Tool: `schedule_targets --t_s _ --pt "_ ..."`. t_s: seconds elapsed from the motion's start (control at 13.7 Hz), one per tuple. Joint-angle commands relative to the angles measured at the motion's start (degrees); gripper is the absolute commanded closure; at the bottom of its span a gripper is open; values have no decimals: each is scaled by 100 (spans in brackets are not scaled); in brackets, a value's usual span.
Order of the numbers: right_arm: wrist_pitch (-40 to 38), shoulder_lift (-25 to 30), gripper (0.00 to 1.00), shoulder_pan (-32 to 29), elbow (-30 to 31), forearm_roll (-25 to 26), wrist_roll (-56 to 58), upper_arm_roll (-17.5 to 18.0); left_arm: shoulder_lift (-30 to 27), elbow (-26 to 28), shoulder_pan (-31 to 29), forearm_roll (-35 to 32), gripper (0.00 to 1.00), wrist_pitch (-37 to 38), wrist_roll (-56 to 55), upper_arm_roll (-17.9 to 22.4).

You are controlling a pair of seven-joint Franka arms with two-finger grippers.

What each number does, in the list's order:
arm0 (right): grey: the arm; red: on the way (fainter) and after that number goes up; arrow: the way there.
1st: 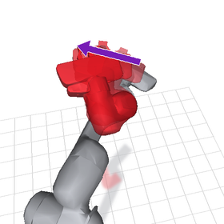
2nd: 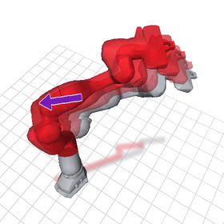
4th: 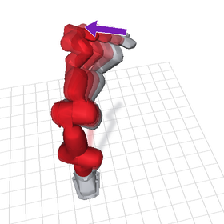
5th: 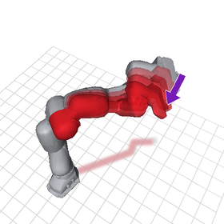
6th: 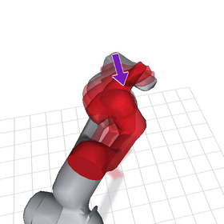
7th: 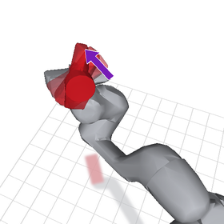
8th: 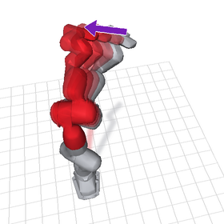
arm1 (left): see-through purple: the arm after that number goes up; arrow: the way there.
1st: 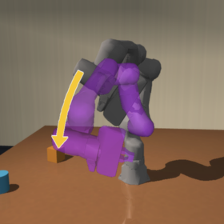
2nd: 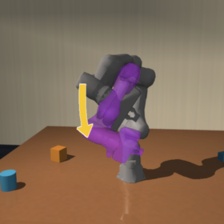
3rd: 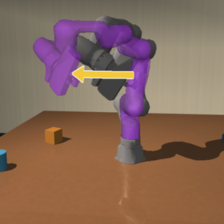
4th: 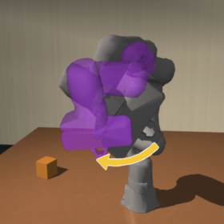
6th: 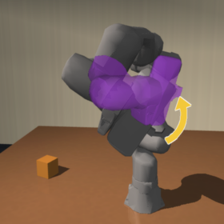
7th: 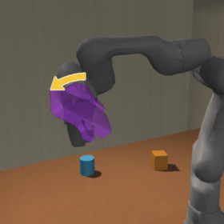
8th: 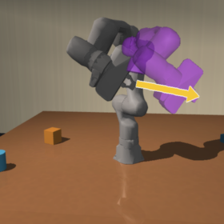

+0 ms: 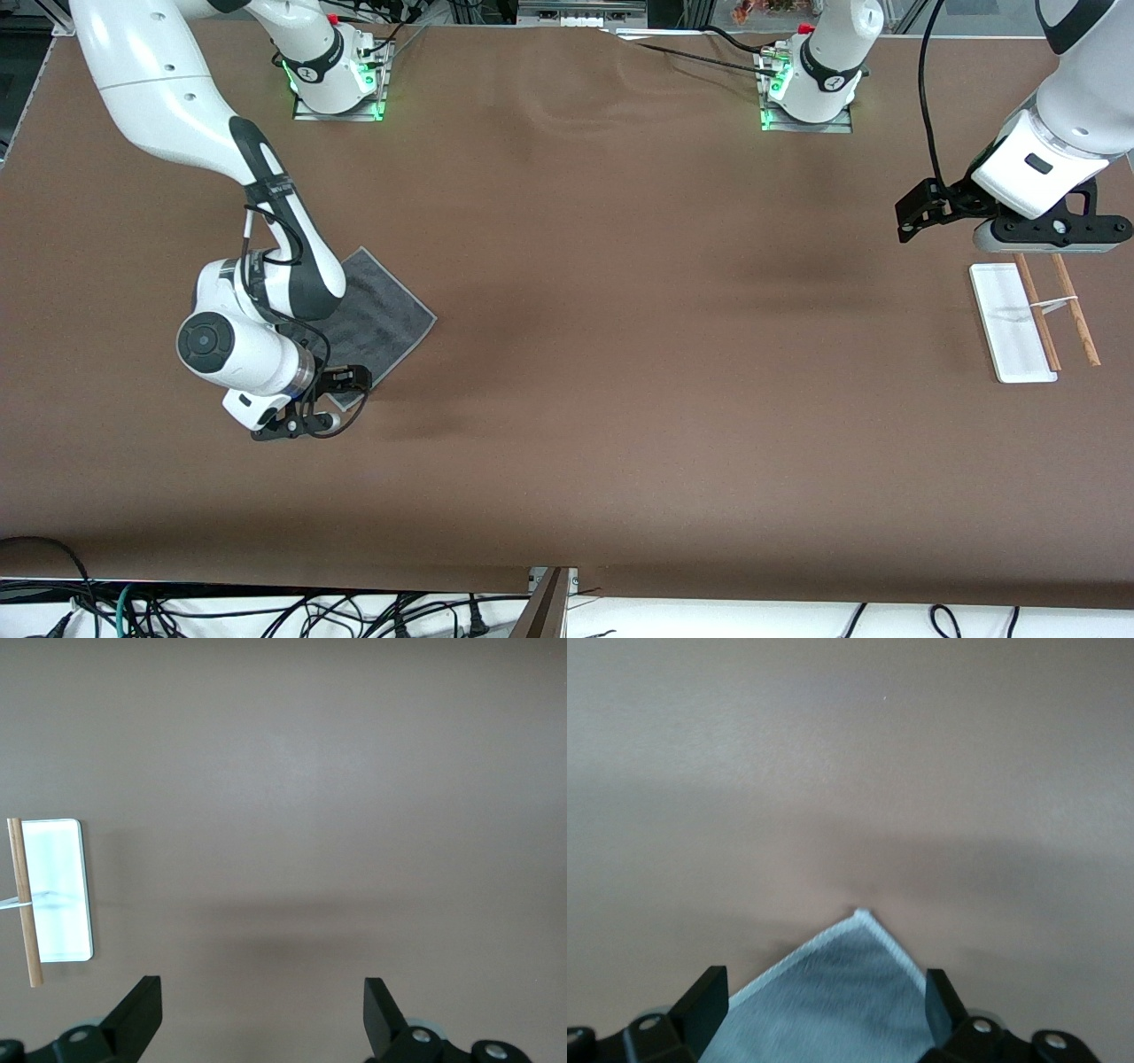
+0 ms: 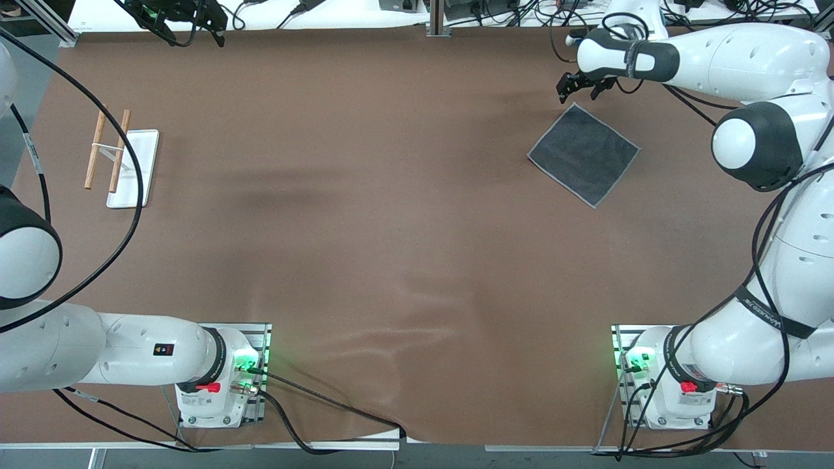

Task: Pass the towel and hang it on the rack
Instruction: 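Lower the right gripper onto the towel corner and close it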

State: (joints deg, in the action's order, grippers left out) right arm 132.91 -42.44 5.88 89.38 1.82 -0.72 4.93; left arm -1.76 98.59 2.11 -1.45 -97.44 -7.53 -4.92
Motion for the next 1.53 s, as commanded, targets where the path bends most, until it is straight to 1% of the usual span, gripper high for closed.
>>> schedule_targets --t_s 0.0,0.07,0.29,0.44,0.58,0.66,0.95,1.09,1.17,1.38,1.46 --pt "313 -186 3 9 -113 257 -69 8 -44 -24 -35 22 0 85 94 -9" --pt "392 -221 5 1 -114 336 -34 8 -44 -33 -35 22 0 85 94 -9" --pt "665 -397 7 -43 -96 460 -25 -10 -44 -24 -35 22 0 85 94 -9" --pt "665 -397 15 -35 -61 460 -33 -10 -44 -24 -35 22 0 94 94 -9" --pt "666 -397 30 -34 -35 460 -33 -10 -44 -24 -35 22 0 94 94 -9" --pt "666 -406 40 -34 -17 460 -33 -10 -44 -24 -35 22 0 94 94 -9" --pt "666 -397 82 -43 1 451 -33 -10 -44 -24 -35 22 0 94 94 -9" --pt "657 -397 97 -43 1 451 -33 -10 -44 -25 -35 22 0 94 94 -9" --pt "648 -397 100 -43 1 442 -42 -10 -44 -24 -35 22 0 94 94 -9" --pt "622 -362 100 -34 -8 407 -42 -1 -44 -24 -35 22 0 94 94 -9" --pt "439 -327 100 -8 -52 398 -60 16 -44 -33 -35 22 0 94 94 -9"
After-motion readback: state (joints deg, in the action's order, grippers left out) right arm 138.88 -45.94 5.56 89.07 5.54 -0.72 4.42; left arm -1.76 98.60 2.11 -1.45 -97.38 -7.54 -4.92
